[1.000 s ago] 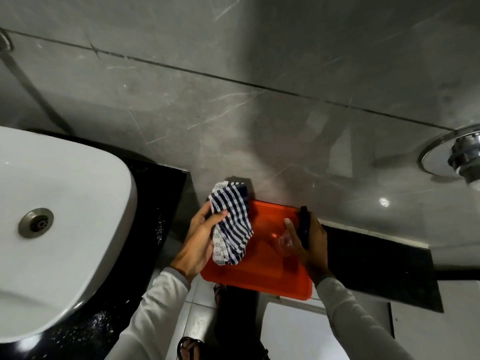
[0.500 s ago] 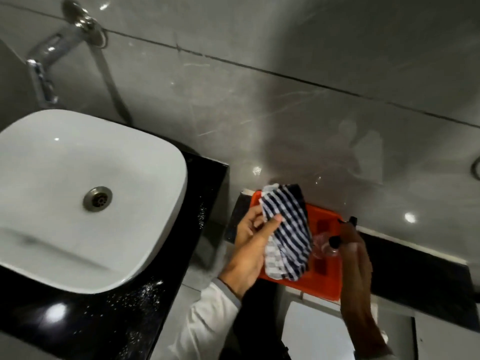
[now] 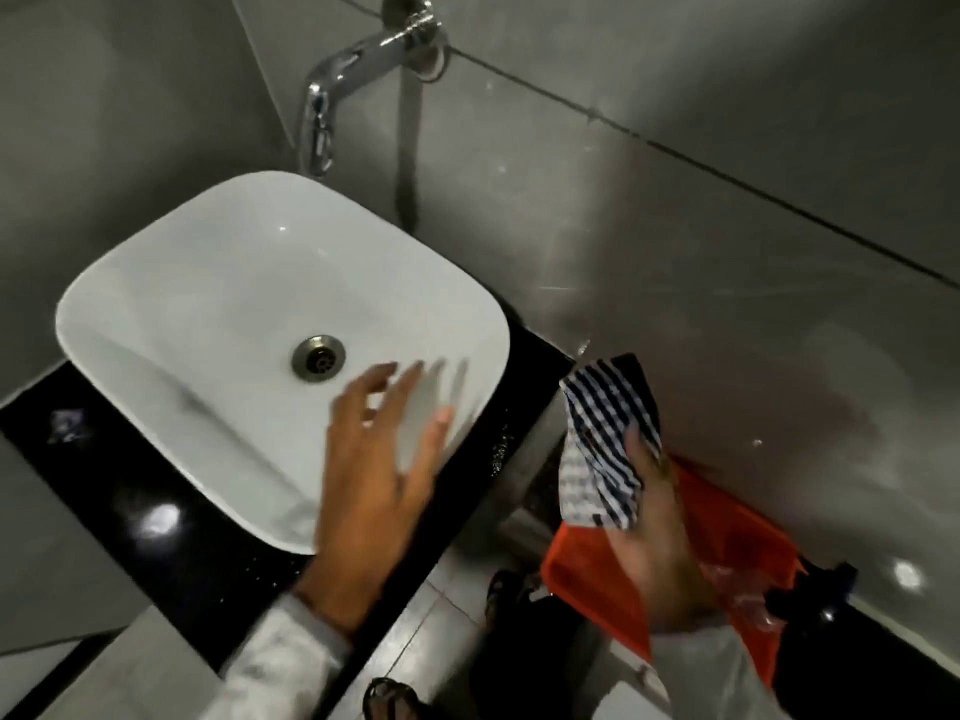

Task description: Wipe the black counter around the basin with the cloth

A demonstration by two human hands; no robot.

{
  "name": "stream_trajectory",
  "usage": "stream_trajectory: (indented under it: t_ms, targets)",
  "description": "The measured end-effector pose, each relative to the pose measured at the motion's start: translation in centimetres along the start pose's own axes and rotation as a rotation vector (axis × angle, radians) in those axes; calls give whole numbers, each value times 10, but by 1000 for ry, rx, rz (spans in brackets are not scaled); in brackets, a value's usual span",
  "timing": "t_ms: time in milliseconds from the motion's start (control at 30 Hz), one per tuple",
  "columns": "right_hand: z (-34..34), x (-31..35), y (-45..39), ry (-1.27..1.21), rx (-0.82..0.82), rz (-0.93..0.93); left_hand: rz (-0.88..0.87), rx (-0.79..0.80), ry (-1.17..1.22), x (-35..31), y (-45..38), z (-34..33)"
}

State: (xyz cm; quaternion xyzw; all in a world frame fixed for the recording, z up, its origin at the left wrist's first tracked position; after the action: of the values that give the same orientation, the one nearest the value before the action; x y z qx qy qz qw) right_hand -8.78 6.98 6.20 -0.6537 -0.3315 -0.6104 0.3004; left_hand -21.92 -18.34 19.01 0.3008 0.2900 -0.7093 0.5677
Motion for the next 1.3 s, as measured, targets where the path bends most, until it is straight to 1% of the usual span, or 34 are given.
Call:
stream_trajectory:
  t_ms: [33, 67, 100, 167, 233, 300, 433, 533, 600, 667, 733, 800, 867, 933, 1033, 1100, 1167, 1233, 1300]
  targets:
    - [5, 8, -22, 189, -107, 79, -26, -54, -74, 16, -11, 26]
    - [5, 14, -42, 311, -199, 141, -57, -88, -161, 33, -19, 48]
    - [-9, 16, -68, 377, -161, 213, -73, -91, -252, 51, -26, 65]
    - [-57, 4, -103, 622, 77, 345, -58, -10, -413, 89, -38, 78]
    - [-87, -21, -115, 874, 276, 407, -50, 113, -545, 120, -44, 71]
    - [-100, -28, -121, 974, 364, 446, -96, 158, -610, 129, -42, 63]
    - [-105, -34, -120, 1043, 430, 442, -151, 108, -566, 123, -46, 63]
    - [-116, -38, -94, 1003, 457, 369, -157, 100, -538, 125, -43, 62]
    - [-134, -40, -52, 998, 440, 320, -158, 90, -535, 126, -43, 63]
    - [-148, -44, 1, 978, 372, 284, -173, 99, -552, 126, -43, 61]
    - [-162, -41, 52, 936, 332, 326, -189, 107, -565, 125, -41, 62]
    - [-171, -39, 84, 897, 394, 381, -205, 112, -566, 124, -40, 60]
    - [-170, -38, 86, 916, 495, 427, -221, 111, -561, 122, -41, 61]
    - [-156, -41, 62, 993, 541, 438, -241, 111, -563, 121, -42, 61]
    - [-141, -42, 8, 1078, 526, 381, -263, 98, -556, 120, -41, 62]
    - [-145, -37, -9, 1051, 496, 461, -279, 86, -558, 118, -40, 62]
    - [-152, -40, -4, 1109, 467, 522, -281, 74, -563, 118, -40, 65]
    - [-158, -45, 9, 1138, 478, 558, -275, 67, -571, 119, -40, 66]
    - [-162, -50, 22, 1145, 438, 497, -275, 70, -567, 120, -40, 65]
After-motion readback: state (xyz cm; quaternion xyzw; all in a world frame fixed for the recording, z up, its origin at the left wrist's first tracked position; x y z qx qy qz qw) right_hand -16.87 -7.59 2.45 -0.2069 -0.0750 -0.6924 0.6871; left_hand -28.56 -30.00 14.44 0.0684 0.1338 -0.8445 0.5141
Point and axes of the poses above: each hand's wrist, its own y-axis away from the middle knuckle, its own z-axis out of the back of the hand, x = y × z, the point moved 10 cm from there along -y, towards the middle knuckle, and after that the axes turned 10 degrees about z, right-handed, at the moved point
